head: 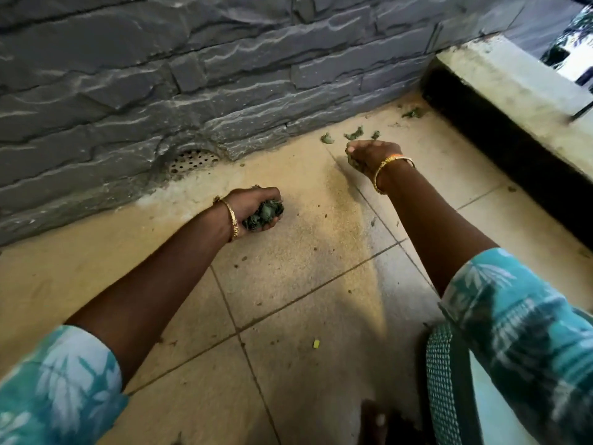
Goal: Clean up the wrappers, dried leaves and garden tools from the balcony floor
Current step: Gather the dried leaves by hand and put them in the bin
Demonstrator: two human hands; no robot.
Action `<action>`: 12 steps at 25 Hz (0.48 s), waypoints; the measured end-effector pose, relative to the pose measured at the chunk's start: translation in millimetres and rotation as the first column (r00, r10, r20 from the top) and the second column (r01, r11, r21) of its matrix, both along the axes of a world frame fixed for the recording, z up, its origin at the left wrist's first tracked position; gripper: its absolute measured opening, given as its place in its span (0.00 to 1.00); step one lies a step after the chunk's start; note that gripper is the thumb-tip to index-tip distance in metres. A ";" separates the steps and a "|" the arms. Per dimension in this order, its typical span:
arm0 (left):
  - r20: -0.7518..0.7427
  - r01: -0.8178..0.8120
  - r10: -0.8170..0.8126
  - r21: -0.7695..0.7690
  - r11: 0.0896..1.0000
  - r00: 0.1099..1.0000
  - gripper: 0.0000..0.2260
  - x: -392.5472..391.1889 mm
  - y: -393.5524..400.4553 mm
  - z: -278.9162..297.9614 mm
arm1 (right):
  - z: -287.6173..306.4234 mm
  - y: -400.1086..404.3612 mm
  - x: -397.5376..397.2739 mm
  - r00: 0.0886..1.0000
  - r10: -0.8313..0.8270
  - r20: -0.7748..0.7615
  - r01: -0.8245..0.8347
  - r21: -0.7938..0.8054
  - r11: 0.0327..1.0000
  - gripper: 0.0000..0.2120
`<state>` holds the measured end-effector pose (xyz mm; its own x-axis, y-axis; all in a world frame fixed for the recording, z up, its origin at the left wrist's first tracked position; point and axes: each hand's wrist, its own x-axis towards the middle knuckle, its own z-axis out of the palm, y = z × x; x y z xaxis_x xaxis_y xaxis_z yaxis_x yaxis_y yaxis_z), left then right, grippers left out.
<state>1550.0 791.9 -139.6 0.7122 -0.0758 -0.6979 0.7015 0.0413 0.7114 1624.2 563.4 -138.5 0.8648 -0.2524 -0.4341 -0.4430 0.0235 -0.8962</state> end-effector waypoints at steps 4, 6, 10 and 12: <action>0.007 0.074 -0.075 0.121 0.990 0.997 0.05 40.0 -20.9 8.4 | -18.3 -19.2 58.8 0.996 -0.070 0.053 0.085 -0.370 0.925 0.08; 0.023 0.125 -0.132 0.206 0.971 0.991 0.05 59.2 -35.0 10.4 | -29.1 -21.8 77.5 0.990 -0.091 0.110 0.134 -0.502 0.854 0.08; 0.088 0.214 -0.272 0.410 0.886 0.958 0.06 90.4 -61.6 7.3 | -53.1 -1.7 91.2 0.961 0.265 0.084 -0.134 -0.695 0.706 0.23; 0.113 0.210 -0.290 0.454 0.866 0.950 0.07 99.0 -71.5 -1.0 | -61.6 10.8 88.7 0.935 0.350 0.065 -0.177 -0.767 0.617 0.24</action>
<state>1649.0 720.4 -140.5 0.8211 0.0120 -0.5706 0.5120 -0.4574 0.7271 1713.0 574.3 -200.1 0.9868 -0.1594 -0.0273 -0.1419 -0.7727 -0.6188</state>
